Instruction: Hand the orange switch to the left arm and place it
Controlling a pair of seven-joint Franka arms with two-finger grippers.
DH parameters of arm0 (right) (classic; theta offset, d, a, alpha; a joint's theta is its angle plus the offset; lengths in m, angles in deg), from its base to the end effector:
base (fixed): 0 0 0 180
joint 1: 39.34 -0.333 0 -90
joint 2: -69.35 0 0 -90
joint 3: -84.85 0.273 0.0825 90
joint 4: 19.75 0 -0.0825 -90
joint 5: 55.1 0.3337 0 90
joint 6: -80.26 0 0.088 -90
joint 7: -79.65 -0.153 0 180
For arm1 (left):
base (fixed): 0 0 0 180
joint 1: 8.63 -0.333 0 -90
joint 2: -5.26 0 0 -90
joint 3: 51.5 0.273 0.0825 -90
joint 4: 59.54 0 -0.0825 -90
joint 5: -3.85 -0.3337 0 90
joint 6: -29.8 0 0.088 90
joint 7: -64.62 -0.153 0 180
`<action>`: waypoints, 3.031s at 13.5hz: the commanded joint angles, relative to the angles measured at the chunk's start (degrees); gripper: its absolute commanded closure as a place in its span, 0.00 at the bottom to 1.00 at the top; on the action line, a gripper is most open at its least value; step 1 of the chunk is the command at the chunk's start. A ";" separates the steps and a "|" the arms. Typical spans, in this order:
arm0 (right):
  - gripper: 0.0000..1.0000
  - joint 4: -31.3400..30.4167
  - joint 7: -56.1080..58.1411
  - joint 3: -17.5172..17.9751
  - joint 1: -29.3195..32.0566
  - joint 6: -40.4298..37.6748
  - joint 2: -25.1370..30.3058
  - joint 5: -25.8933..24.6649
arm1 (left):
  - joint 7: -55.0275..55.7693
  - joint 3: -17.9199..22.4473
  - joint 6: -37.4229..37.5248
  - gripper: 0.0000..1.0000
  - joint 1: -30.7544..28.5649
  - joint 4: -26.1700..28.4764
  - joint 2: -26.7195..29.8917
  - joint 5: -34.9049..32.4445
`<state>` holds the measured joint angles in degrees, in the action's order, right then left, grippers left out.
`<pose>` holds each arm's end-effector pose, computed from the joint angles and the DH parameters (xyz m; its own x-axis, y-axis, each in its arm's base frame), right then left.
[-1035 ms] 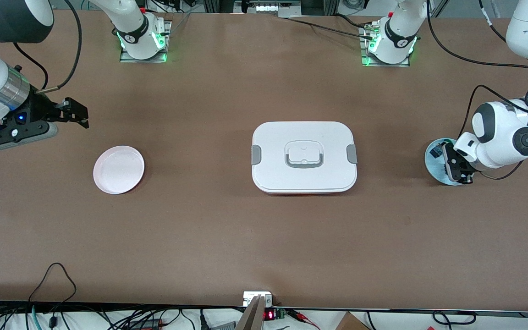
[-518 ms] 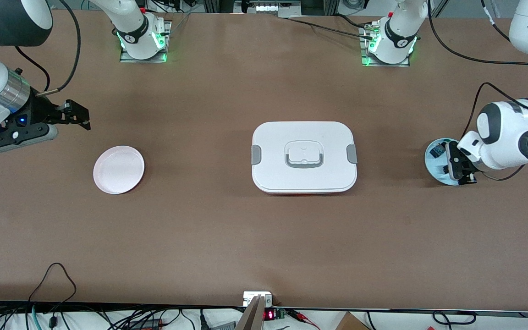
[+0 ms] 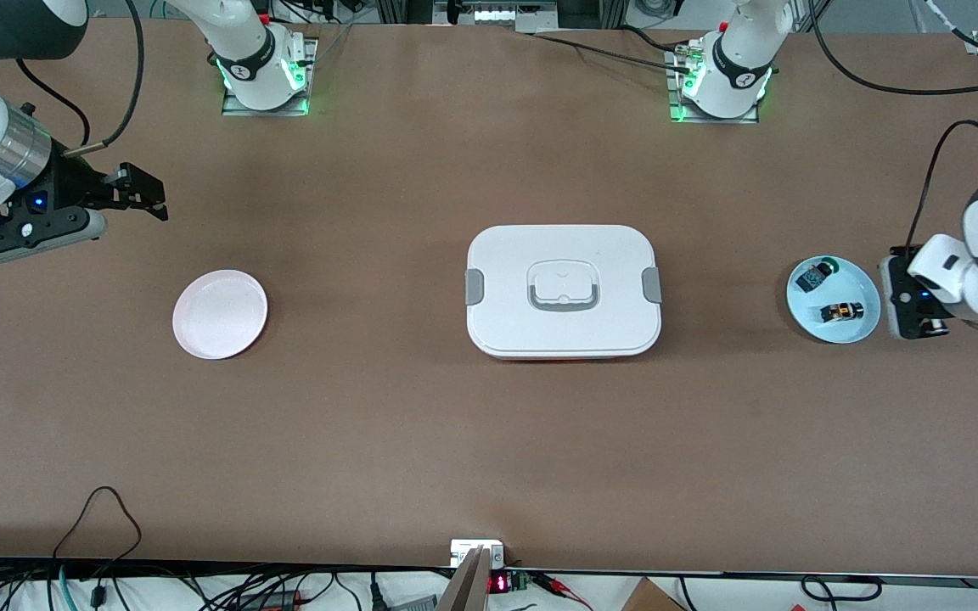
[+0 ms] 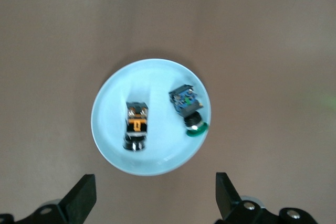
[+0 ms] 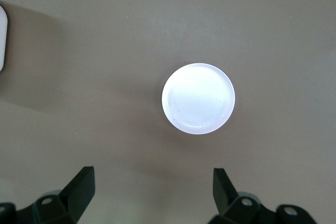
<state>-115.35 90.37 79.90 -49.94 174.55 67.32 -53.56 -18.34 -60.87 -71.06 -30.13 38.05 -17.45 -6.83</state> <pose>0.5098 0.0549 0.4826 0.9587 0.2796 -0.0527 0.2781 -0.9599 -0.0340 0.5262 0.1424 0.2854 0.2431 -0.9602 -0.1379 -0.9088 -0.2751 0.3138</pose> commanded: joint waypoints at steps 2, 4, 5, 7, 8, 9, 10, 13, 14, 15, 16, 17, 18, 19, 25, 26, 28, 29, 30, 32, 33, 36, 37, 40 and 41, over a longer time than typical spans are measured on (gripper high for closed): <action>0.00 0.95 -1.32 1.00 0.76 -0.51 0.46 -0.04 | 17.00 -3.20 11.09 0.00 0.05 -6.70 -0.50 -0.30; 0.00 1.56 -1.23 1.00 0.76 -0.33 0.02 -0.40 | 27.28 -6.09 15.75 0.00 0.14 -9.86 -0.50 -0.21; 0.00 2.35 -1.06 1.00 0.68 -0.42 -0.24 -0.48 | 33.42 -7.67 18.22 0.00 0.23 -11.79 -0.50 0.14; 0.00 2.53 -1.23 1.08 0.59 -0.51 -1.30 -0.48 | 46.07 -10.48 22.44 0.00 0.23 -15.39 -0.50 1.54; 0.00 2.62 -1.06 1.00 -0.02 -0.42 -1.21 -0.66 | 53.10 -12.06 23.94 0.00 0.23 -17.15 -0.50 2.16; 0.00 3.40 -1.14 1.00 -0.20 -0.42 -1.39 -1.62 | 59.26 -13.04 25.26 0.00 0.23 -18.47 -0.50 2.77; 0.00 3.41 -1.23 1.00 -0.12 -0.42 -1.48 -1.63 | 63.76 -13.22 26.05 0.00 0.23 -19.10 -0.50 4.52; 0.00 3.58 -1.23 1.00 -0.03 0.02 -1.48 -1.63 | 70.10 -5.53 22.91 0.00 9.16 -18.05 4.24 6.81; 0.00 3.59 -1.32 0.91 -0.12 0.46 -1.56 -1.71 | 72.40 -1.66 21.16 0.00 12.24 -16.66 6.08 8.47; 0.00 3.59 -1.41 1.00 -0.12 0.63 -1.57 -1.11 | 74.51 1.51 15.31 0.00 14.62 -12.29 10.01 11.36; 0.00 3.59 -1.41 1.00 -0.12 1.07 -1.65 -1.19 | 77.49 3.81 8.47 0.00 16.56 -5.90 14.92 12.09; 0.00 3.59 -1.41 1.00 -0.20 1.07 -1.57 -1.28 | 81.00 6.18 1.96 0.00 18.75 -0.44 19.41 12.18; 0.00 3.50 -1.32 1.00 -0.20 0.81 -1.65 -1.10 | 83.82 8.99 -2.02 0.00 21.38 2.92 21.89 12.01; 0.00 3.50 -1.41 1.00 -0.20 0.55 -1.65 -1.10 | 84.28 10.67 -2.50 0.00 22.63 3.74 22.79 12.01; 0.00 3.41 -1.49 1.00 -0.12 0.28 -1.57 -1.01 | 84.37 11.39 -2.07 0.00 24.40 2.78 22.27 11.48; 0.00 3.41 -1.49 1.00 -0.20 0.28 -1.57 -1.01 | 84.29 11.39 -1.80 0.00 24.40 2.78 22.18 11.48; 0.00 3.41 -1.49 1.00 -0.20 0.28 -1.57 -0.92 | 84.46 11.39 -0.13 0.00 24.31 2.69 22.27 11.39; 0.00 3.41 -1.49 1.00 -0.12 0.28 -1.57 -0.84 | 84.37 11.21 0.05 0.00 24.31 2.61 22.27 10.96; 0.00 3.41 -1.49 1.00 -0.12 0.28 -1.57 -0.75 | 84.20 11.04 0.74 0.00 24.57 1.82 22.27 9.99; 0.00 3.32 -1.58 1.00 -0.20 0.28 -1.57 -0.75 | 84.37 10.16 2.77 0.00 24.75 0.94 21.74 7.97; 0.00 3.41 -1.58 1.00 -0.20 0.28 -1.57 -0.75 | 84.37 9.90 2.95 0.00 24.75 0.94 21.74 7.96; 0.00 3.32 -1.49 1.00 -0.20 0.28 -1.65 -0.75 | 84.37 9.81 3.03 0.00 24.75 0.85 21.74 7.96; 0.00 3.41 -1.49 1.00 -0.20 0.28 -1.57 -0.75 | 84.37 9.81 3.04 0.00 24.75 0.85 21.74 8.05; 0.00 3.32 -1.58 1.00 -0.20 0.28 -1.57 -0.75 | 84.28 9.81 3.04 0.00 24.75 0.76 21.65 7.96; 0.00 3.32 -1.58 1.00 -0.20 0.20 -1.57 -0.75 | 84.46 9.72 3.04 0.00 24.84 0.76 21.65 7.96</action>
<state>-112.85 89.71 80.61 -50.12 175.61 65.96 -54.41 65.55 -51.05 -69.27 -5.67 40.11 4.40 2.39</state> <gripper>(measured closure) 0.000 0.000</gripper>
